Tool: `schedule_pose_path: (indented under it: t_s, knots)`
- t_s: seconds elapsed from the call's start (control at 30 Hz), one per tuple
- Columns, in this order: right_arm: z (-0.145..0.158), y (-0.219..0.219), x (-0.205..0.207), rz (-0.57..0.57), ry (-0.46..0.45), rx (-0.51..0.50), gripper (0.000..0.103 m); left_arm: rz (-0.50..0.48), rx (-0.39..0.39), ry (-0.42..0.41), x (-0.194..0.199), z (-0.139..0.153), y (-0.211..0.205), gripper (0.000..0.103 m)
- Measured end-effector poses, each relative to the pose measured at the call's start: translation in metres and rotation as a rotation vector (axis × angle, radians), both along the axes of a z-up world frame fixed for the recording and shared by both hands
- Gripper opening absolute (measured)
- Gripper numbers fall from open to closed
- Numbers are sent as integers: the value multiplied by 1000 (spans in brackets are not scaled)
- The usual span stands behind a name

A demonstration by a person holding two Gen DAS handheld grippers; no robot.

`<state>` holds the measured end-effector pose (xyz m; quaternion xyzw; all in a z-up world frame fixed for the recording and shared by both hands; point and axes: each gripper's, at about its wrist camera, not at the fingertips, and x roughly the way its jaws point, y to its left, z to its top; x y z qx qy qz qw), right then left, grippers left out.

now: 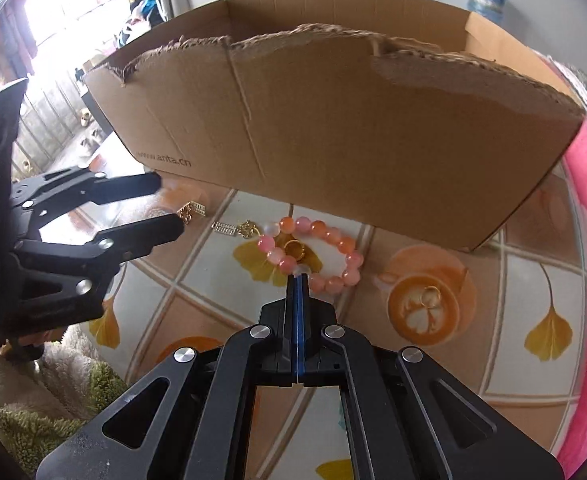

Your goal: Organize jewelry

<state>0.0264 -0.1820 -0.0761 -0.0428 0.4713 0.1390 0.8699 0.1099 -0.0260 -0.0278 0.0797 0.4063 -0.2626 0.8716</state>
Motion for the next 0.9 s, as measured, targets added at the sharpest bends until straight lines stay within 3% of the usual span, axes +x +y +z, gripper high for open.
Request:
schedule_pose_path:
  t_s: [0.2, 0.33, 0.57, 0.7, 0.8, 0.9]
  knots:
    - [13, -15, -7, 12, -39, 58, 0, -35, 59, 29, 16, -9, -11, 32]
    - [21, -24, -15, 19, -48, 102, 0, -51, 99, 1, 16, -9, -16, 26]
    - [27, -33, -20, 6, -51, 167, 1, -105, 125, -31, 14, -11, -24, 6]
    - [32, -33, -21, 16, -51, 178, 4, -101, 136, -49, 9, -11, -23, 4]
    - [27, -19, -18, 36, -47, 168, 14, -71, 130, -41, 6, -11, -17, 4]
    - [24, -7, -13, 76, -43, 142, 17, -25, 125, -30, 0, -11, -6, 4]
